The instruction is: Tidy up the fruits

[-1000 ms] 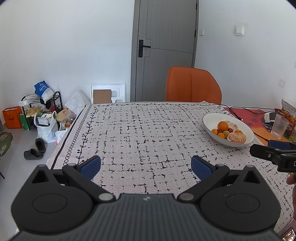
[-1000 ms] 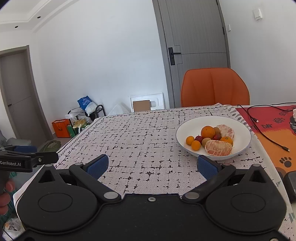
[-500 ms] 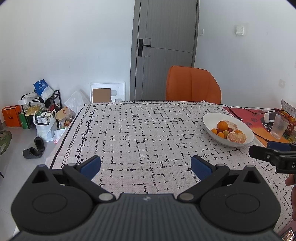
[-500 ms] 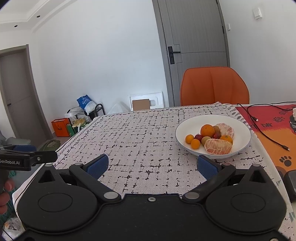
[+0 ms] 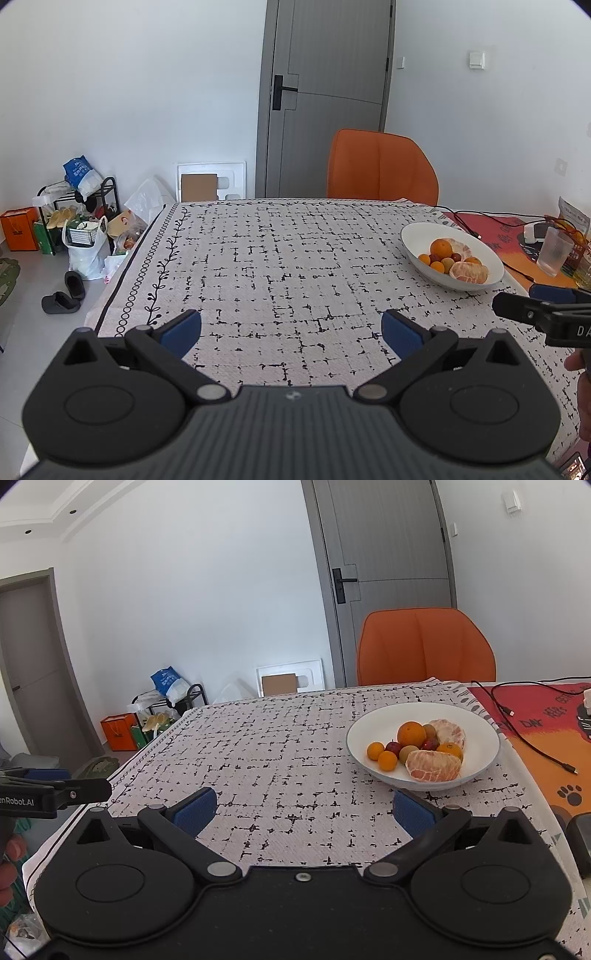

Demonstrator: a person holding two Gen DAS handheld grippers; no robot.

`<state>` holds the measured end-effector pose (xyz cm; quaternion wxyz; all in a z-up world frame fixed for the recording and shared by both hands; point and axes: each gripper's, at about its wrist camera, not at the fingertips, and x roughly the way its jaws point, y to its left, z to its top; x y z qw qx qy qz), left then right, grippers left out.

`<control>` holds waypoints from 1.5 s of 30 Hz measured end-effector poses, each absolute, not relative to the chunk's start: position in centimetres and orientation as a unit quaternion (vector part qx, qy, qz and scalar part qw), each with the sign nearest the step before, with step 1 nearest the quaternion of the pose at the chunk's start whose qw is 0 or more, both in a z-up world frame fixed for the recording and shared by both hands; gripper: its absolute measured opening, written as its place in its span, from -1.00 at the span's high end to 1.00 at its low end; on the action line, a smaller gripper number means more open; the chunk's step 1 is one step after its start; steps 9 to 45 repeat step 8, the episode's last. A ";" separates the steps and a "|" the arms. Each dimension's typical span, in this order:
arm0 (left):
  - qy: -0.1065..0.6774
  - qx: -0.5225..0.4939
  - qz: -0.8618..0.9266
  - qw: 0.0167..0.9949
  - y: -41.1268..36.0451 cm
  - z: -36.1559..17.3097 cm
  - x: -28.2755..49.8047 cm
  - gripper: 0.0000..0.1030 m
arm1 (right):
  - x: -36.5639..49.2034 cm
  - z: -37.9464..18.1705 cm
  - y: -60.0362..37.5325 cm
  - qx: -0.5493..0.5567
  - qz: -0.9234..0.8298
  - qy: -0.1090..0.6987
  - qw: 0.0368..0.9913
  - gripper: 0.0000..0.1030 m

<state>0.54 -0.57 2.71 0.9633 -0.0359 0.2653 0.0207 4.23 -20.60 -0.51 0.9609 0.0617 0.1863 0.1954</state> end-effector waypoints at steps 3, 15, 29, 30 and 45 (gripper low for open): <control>0.265 -0.036 0.020 0.963 -0.6 2.6 0.5 -1.00 | 4.3 -0.7 -20.7 0.063 0.194 0.189 0.961 -1.00; 0.267 -0.037 0.018 0.963 -0.6 2.5 0.7 -1.00 | 4.5 -1.0 -20.7 0.064 0.193 0.193 0.960 -1.00; 0.267 -0.037 0.018 0.963 -0.6 2.5 0.7 -1.00 | 4.5 -1.0 -20.7 0.064 0.193 0.193 0.960 -1.00; 0.267 -0.037 0.018 0.963 -0.6 2.5 0.7 -1.00 | 4.5 -1.0 -20.7 0.064 0.193 0.193 0.960 -1.00; 0.267 -0.037 0.018 0.963 -0.6 2.5 0.7 -1.00 | 4.5 -1.0 -20.7 0.064 0.193 0.193 0.960 -1.00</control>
